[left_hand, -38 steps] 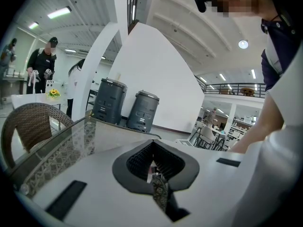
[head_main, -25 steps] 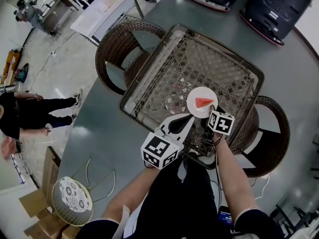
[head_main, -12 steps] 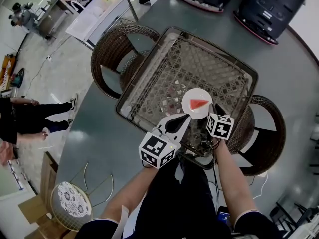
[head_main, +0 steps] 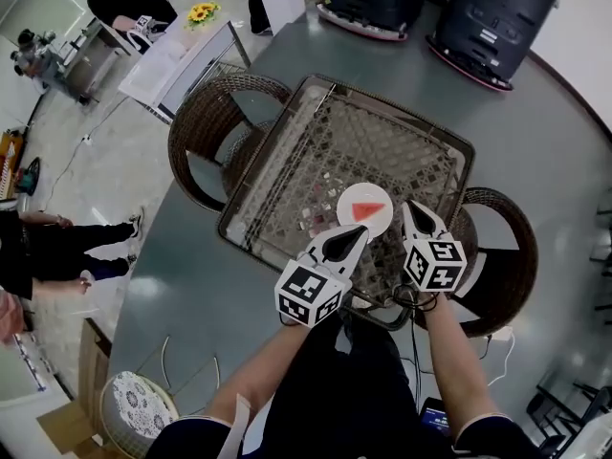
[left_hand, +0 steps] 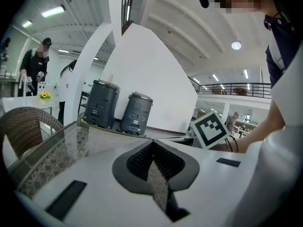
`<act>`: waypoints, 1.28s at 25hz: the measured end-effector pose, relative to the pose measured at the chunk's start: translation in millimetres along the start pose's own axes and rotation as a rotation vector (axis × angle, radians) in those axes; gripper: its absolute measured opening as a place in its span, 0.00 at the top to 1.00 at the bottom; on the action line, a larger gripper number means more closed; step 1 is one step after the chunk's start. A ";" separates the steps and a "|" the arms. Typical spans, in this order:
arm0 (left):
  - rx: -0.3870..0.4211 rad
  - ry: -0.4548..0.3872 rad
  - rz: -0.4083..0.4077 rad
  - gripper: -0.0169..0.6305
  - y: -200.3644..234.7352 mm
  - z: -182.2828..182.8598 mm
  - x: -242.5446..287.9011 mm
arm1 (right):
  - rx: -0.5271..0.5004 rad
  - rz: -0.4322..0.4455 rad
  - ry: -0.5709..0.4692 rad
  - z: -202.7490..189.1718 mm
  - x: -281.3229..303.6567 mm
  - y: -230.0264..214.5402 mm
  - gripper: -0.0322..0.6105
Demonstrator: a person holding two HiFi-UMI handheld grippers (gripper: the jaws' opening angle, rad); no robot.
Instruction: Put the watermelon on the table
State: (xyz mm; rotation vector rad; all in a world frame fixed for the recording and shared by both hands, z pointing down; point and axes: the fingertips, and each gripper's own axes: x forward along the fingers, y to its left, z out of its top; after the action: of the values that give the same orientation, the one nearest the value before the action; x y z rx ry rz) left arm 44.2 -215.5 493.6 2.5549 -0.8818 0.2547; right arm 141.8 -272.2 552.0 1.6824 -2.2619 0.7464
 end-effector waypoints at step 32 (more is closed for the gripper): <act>0.046 -0.055 -0.060 0.97 -33.3 30.6 -26.3 | -0.157 0.202 -0.283 88.8 -98.5 92.6 0.95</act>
State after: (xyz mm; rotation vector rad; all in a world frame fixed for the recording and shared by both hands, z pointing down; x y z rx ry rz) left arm 45.4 -191.3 447.2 2.6380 -0.8267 0.1897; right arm 96.4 -217.3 406.8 1.5886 -2.6348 0.3736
